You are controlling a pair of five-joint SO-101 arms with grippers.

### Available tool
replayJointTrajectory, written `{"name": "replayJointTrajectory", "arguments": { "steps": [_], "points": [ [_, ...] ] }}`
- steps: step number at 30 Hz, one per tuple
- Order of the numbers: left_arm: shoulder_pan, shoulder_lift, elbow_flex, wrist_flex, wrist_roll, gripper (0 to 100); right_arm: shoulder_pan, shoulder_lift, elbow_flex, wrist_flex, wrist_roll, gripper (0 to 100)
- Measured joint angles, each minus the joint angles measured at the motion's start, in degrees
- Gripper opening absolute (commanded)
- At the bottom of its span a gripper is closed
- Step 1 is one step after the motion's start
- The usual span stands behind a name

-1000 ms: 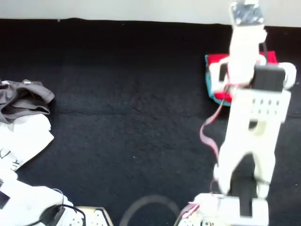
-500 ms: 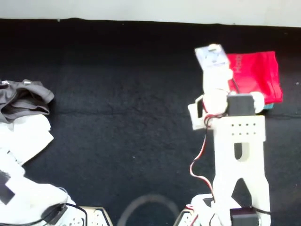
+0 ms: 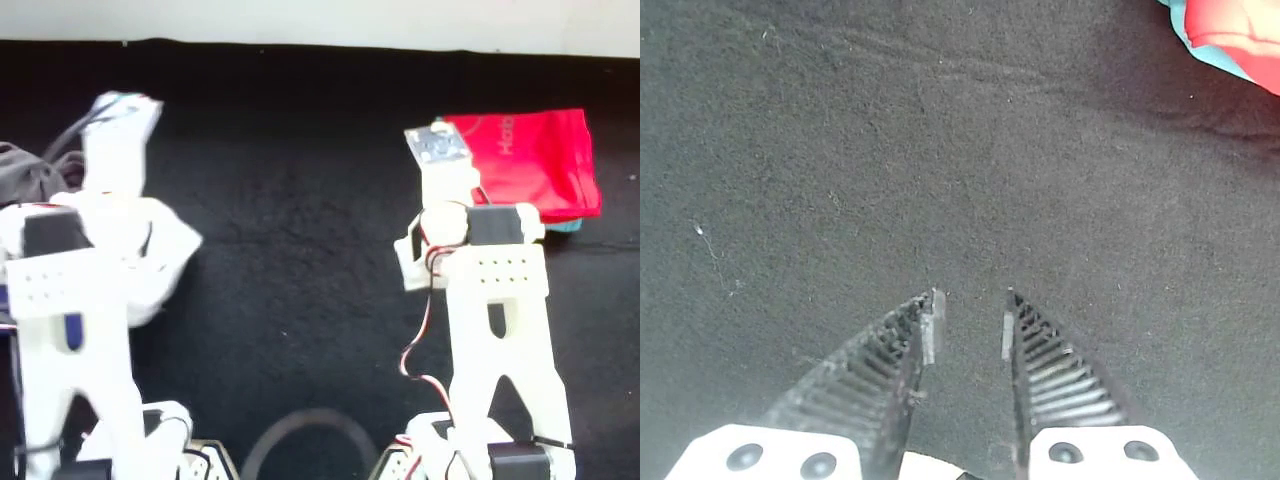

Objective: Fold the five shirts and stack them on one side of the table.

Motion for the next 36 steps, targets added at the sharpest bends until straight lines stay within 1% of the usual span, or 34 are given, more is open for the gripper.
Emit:
{"name": "replayJointTrajectory", "arguments": {
  "steps": [3, 6, 9, 10, 13, 15, 18, 22, 24, 26, 29, 30, 32, 36],
  "points": [
    [9.49, -4.13, -4.13, 0.0, 2.46, 1, -0.18, 0.0, 0.0, -0.35, 0.0, 10.5],
    [15.21, -5.1, -8.97, -0.35, 5.63, 1, -0.35, 0.0, 0.0, -1.14, 0.0, 10.5],
    [18.37, -5.27, -11.43, -4.13, 8.88, 2, -0.35, 0.0, 0.0, -1.23, 0.0, 10.5],
    [19.25, -5.27, -11.69, -4.92, 9.85, 3, -0.44, 0.0, 0.0, -1.23, 0.0, 10.5],
    [21.63, -5.27, -11.34, -5.45, 12.57, 14, -1.58, 0.0, 0.0, -1.23, 0.0, 10.5],
    [22.51, -5.27, -9.14, -5.89, 14.24, 20, -2.81, 0.0, 0.0, -1.23, 0.0, 10.5],
    [22.68, -3.87, -4.92, -6.07, 16.88, 18, -6.24, 0.0, 0.0, -1.23, 0.0, 10.5],
    [19.43, -3.69, -3.08, -4.92, 17.32, 18, -13.63, 0.0, 0.18, -1.23, 0.0, 10.8],
    [15.65, -3.69, -2.73, -2.9, 17.32, 18, -17.76, 0.0, 0.35, -2.73, -0.18, 11.1],
    [10.9, -3.69, -2.37, -0.53, 15.74, 18, -21.98, 0.0, 1.41, -5.01, -0.97, 15.2],
    [3.25, -3.69, -2.29, 2.37, 11.69, 18, -26.11, 1.14, 3.52, -8.0, -2.37, 28.0],
    [0.79, -3.69, -2.29, 2.73, 10.73, 18, -27.16, 2.37, 4.13, -8.44, -2.64, 30.7],
    [-2.64, -3.69, -2.29, 3.16, 9.14, 18, -29.19, 5.8, 4.75, -9.23, -2.81, 31.4],
    [-5.54, -3.69, -0.35, 3.16, 6.33, 18, -34.55, 13.98, 4.75, -12.04, -2.81, 31.4]
  ]
}}
